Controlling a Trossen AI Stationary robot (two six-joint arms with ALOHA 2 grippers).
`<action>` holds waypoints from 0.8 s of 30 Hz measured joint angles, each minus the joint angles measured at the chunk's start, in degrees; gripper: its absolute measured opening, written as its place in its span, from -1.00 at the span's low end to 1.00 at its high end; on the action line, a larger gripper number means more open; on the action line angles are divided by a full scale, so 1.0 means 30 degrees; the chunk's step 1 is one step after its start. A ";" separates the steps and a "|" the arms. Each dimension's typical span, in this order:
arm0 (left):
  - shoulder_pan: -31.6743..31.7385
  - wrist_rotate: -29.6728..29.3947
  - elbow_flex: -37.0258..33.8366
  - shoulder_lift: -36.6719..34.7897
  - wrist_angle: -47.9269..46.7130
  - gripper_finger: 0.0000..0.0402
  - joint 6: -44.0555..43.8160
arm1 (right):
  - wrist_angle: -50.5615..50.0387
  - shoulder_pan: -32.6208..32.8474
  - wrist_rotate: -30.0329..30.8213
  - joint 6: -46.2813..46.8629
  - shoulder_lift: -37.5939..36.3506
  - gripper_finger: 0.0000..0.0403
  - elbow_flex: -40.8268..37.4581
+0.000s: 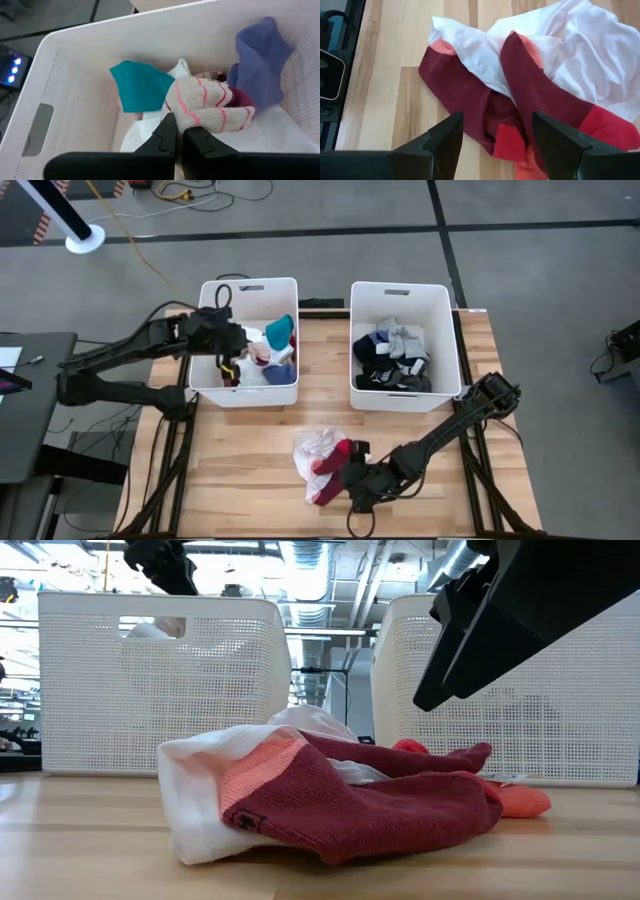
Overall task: Sort clothes
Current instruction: Put the brown sock into the left white bin
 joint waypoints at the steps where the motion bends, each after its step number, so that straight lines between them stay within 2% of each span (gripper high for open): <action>1: 0.0104 0.0000 0.0000 0.0090 0.0002 -1.00 0.0046 | -0.0005 0.0002 0.0002 0.0013 0.0000 0.26 0.0000; 6: 0.0796 0.0333 0.0000 0.0465 -0.0316 -1.00 0.0315 | -0.0015 0.0067 0.0067 0.0012 0.0000 0.26 0.0007; 13: 0.2323 0.2840 0.0000 0.2103 -0.1569 -1.00 0.0234 | -0.0044 0.0067 0.0379 -0.0075 0.0000 0.26 0.0000; 20: 0.3040 0.3213 0.0000 0.4532 -0.1574 -1.00 0.0230 | -0.0049 0.0067 0.0623 -0.0133 0.0000 0.26 0.0007; 24: 0.3391 0.3468 0.0000 0.5813 -0.1740 -0.92 0.0181 | -0.0045 0.0067 0.1167 -0.0184 0.0000 0.26 0.0007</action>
